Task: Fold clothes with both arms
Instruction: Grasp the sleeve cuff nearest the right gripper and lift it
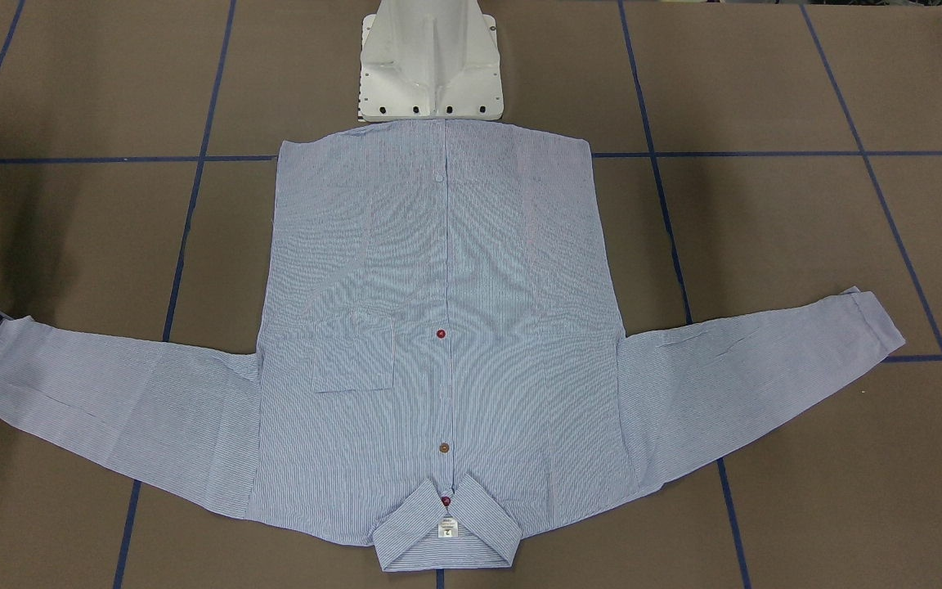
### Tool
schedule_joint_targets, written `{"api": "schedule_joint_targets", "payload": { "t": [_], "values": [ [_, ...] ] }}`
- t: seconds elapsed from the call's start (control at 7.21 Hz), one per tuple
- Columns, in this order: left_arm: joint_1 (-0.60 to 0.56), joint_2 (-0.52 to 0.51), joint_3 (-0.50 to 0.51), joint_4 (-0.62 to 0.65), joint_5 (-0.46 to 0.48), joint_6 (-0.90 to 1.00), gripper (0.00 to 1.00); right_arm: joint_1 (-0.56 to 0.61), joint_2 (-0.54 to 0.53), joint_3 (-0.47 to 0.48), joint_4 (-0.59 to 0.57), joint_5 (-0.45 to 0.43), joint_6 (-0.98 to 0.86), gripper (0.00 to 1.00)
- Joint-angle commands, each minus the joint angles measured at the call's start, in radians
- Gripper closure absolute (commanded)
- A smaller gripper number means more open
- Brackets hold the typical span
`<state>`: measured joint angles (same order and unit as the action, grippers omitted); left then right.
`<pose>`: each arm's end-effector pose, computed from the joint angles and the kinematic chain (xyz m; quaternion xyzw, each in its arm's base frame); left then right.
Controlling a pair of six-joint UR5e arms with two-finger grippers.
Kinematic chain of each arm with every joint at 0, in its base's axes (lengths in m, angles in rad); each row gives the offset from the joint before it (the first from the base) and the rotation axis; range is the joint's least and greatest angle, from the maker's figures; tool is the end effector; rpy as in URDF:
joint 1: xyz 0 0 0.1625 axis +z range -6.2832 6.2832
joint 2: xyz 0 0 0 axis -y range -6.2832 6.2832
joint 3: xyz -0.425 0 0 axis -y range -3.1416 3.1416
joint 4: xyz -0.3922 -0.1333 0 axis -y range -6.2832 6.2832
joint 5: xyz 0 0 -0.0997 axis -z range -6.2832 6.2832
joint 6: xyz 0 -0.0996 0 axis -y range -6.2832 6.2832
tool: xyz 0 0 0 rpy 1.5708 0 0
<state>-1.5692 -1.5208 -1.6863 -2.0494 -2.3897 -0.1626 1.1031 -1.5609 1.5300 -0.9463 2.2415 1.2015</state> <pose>-0.0598 -0.4907 0.5679 0.2142 0.4024 0.0356 0.8893 -0.1718 -0.4986 0.6085 -0.0478 -0.4160 0.2341 0.8774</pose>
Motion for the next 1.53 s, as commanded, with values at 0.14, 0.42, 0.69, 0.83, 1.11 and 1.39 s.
{"api": "schedule_joint_targets", "payload": {
  "t": [0.14,0.42,0.69,0.83,1.11,1.39],
  "values": [
    [0.0,-0.001,0.002,-0.002,0.0,0.0,0.01,-0.008,0.115,0.134,-0.04,-0.029,0.009,1.0],
    [0.0,-0.001,0.005,-0.003,0.0,0.0,0.01,-0.142,0.462,0.125,-0.405,-0.141,0.01,1.0],
    [0.0,0.001,0.01,-0.003,0.0,0.0,0.01,-0.242,0.657,0.043,-0.447,-0.218,0.038,1.0],
    [0.002,0.001,0.011,-0.003,0.0,0.0,0.01,-0.282,0.78,-0.073,-0.378,-0.221,0.047,1.0],
    [0.002,0.001,0.011,-0.003,0.0,0.002,0.01,-0.345,0.945,-0.295,-0.174,-0.285,0.205,1.0],
    [0.002,0.001,0.002,-0.003,-0.002,0.0,0.01,-0.413,1.06,-0.385,-0.166,-0.368,0.242,1.0]
  ]
}}
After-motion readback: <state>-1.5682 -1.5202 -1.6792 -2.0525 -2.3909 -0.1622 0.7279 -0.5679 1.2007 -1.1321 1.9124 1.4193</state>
